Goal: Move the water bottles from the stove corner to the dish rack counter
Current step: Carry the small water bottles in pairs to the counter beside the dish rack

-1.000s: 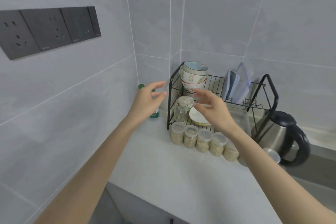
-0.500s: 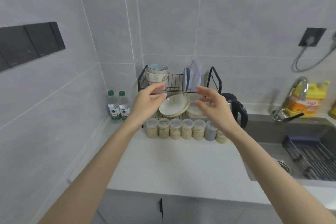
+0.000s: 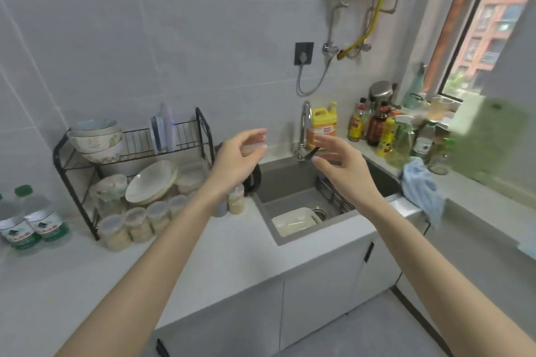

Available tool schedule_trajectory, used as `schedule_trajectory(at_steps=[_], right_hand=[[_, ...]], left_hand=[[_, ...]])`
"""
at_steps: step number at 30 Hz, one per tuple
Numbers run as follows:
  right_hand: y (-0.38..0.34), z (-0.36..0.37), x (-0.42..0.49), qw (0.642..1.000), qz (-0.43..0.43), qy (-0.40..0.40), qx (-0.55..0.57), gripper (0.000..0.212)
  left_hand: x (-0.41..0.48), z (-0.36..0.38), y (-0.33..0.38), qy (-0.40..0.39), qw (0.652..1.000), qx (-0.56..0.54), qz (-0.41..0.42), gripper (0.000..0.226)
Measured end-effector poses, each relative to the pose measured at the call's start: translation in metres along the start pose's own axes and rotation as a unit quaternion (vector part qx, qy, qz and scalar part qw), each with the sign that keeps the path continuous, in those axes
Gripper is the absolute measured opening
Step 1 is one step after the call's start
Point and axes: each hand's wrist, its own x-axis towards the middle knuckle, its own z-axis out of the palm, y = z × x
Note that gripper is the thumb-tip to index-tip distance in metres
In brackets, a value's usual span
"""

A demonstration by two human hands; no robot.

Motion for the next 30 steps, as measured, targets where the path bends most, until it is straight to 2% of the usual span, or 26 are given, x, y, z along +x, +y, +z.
schedule_trajectory(at_steps=[8,16,23,30], right_hand=[[0.053,-0.172,-0.055,0.991,0.052,0.110,-0.053,0.042],[0.090,-0.336,-0.132,0.968,0.105,0.206,-0.098,0.039],[0.117,-0.470,-0.228,0.929,0.161,0.298,-0.146,0.041],[0.129,-0.575,-0.312,0.869,0.209,0.414,-0.173,0.042]], left_hand=[[0.006,0.171,0.078,-0.113,0.991,-0.062,0.044,0.033],[-0.021,0.343,0.163,-0.209,0.967,-0.113,0.092,0.034],[-0.069,0.491,0.243,-0.307,0.933,-0.143,0.119,0.034],[-0.116,0.625,0.318,-0.431,0.872,-0.175,0.151,0.035]])
